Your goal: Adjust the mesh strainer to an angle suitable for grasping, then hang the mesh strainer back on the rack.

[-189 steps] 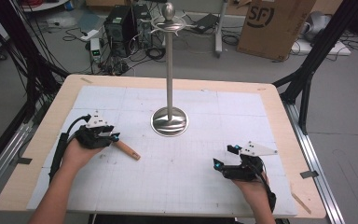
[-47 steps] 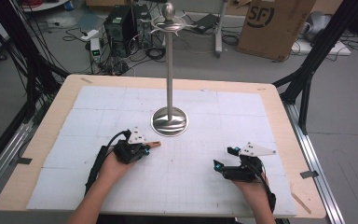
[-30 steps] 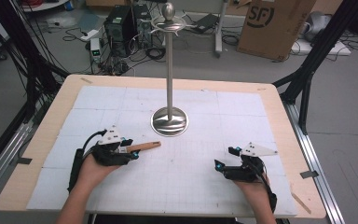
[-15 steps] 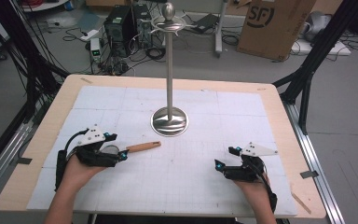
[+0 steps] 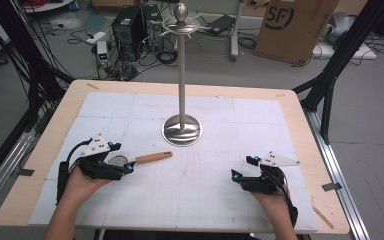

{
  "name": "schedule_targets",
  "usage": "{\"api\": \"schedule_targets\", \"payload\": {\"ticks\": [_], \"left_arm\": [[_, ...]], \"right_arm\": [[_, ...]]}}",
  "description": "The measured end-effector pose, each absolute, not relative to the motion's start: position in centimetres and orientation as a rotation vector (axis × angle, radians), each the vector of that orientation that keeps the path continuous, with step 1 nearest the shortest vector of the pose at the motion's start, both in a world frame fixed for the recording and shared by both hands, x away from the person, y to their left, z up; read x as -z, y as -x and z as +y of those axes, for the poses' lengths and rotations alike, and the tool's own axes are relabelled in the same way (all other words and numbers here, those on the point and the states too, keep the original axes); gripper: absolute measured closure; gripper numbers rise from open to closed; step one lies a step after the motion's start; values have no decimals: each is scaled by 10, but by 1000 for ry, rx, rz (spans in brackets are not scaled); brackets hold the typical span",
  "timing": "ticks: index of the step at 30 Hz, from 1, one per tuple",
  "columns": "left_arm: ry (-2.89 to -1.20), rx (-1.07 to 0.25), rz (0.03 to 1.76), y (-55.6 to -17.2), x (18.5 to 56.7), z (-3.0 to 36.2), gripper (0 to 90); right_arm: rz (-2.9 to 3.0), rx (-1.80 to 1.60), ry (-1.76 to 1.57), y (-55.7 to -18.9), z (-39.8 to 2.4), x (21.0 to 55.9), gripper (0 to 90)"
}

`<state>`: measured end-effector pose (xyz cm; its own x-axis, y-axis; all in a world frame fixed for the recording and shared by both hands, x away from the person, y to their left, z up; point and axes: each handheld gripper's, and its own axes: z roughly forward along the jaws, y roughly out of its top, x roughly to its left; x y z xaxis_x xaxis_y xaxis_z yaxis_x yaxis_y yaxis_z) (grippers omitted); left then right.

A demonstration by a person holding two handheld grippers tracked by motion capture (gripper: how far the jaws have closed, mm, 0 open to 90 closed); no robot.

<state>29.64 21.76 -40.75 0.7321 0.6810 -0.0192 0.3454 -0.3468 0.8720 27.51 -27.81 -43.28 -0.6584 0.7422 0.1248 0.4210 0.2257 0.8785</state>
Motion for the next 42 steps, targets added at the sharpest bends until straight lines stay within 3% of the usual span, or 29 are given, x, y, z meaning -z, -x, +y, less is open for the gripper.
{"api": "schedule_targets", "payload": {"ticks": [26,42], "left_arm": [[-2026,-425,747,-304,404,205,202],[-2285,-405,674,-330,397,181,326]], "right_arm": [[2178,-1405,-1084,-271,-282,431,188],[2176,-1427,-1081,-270,-281,429,188]]}}
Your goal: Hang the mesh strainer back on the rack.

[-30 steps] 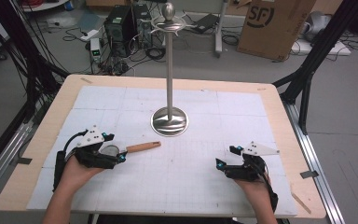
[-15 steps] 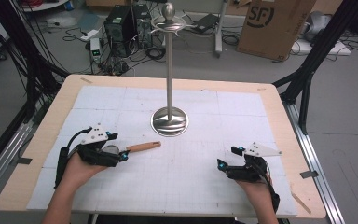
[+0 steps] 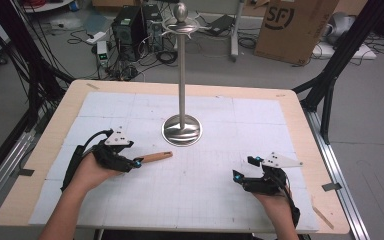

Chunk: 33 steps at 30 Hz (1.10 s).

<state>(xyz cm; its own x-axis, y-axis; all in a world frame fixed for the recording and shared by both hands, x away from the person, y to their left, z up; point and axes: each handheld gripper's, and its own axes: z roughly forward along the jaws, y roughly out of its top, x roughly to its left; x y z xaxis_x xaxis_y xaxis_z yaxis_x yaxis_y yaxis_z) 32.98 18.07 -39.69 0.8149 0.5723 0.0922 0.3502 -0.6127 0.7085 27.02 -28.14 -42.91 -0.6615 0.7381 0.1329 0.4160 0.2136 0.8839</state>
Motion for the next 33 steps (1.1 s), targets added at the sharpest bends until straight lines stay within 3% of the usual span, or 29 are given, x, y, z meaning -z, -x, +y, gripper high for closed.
{"api": "schedule_targets", "payload": {"ticks": [9,17,33], "left_arm": [[-2454,-337,631,-344,410,173,434],[-2497,-287,612,-345,416,172,579],[-2526,-261,646,-347,420,170,673]], "right_arm": [[2176,-1427,-1079,-270,-281,430,188],[2181,-1427,-1084,-270,-280,431,188],[2189,-1423,-1082,-271,-279,432,188]]}}
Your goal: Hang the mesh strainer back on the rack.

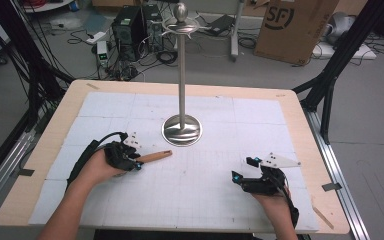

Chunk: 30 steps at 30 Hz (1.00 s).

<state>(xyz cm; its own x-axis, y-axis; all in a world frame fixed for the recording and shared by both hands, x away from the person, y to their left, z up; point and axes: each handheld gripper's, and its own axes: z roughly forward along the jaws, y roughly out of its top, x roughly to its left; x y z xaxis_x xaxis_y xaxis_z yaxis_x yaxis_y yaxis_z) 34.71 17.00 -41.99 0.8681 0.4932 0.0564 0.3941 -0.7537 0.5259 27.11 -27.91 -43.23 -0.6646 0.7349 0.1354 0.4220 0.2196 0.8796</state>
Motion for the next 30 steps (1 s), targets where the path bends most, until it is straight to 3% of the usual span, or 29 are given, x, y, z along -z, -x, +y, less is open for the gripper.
{"api": "schedule_targets", "payload": {"ticks": [18,30], "left_arm": [[-2545,-171,711,-356,419,169,654],[-2647,-134,700,-364,415,157,652]], "right_arm": [[2192,-1416,-1075,-272,-278,433,188],[2201,-1412,-1070,-272,-276,433,189]]}}
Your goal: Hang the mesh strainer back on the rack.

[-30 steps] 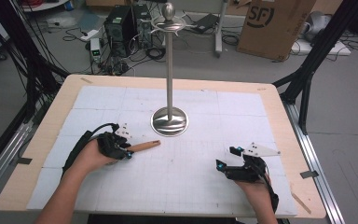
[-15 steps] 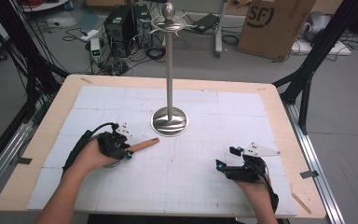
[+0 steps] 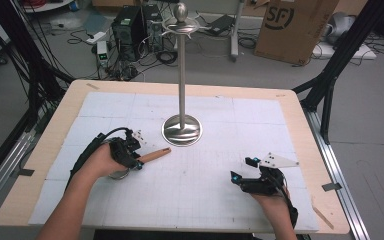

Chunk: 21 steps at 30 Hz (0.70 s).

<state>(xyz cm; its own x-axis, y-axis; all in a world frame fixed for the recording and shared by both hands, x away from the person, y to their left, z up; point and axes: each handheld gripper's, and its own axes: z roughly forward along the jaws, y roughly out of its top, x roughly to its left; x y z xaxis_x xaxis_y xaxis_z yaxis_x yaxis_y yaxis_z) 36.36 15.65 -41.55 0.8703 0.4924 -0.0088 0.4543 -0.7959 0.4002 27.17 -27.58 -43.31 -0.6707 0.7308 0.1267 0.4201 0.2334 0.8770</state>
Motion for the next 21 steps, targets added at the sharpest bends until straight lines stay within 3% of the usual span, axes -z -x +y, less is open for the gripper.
{"api": "schedule_targets", "payload": {"ticks": [21], "left_arm": [[-2585,-230,619,-351,413,165,691]], "right_arm": [[2202,-1413,-1079,-272,-277,433,188]]}}
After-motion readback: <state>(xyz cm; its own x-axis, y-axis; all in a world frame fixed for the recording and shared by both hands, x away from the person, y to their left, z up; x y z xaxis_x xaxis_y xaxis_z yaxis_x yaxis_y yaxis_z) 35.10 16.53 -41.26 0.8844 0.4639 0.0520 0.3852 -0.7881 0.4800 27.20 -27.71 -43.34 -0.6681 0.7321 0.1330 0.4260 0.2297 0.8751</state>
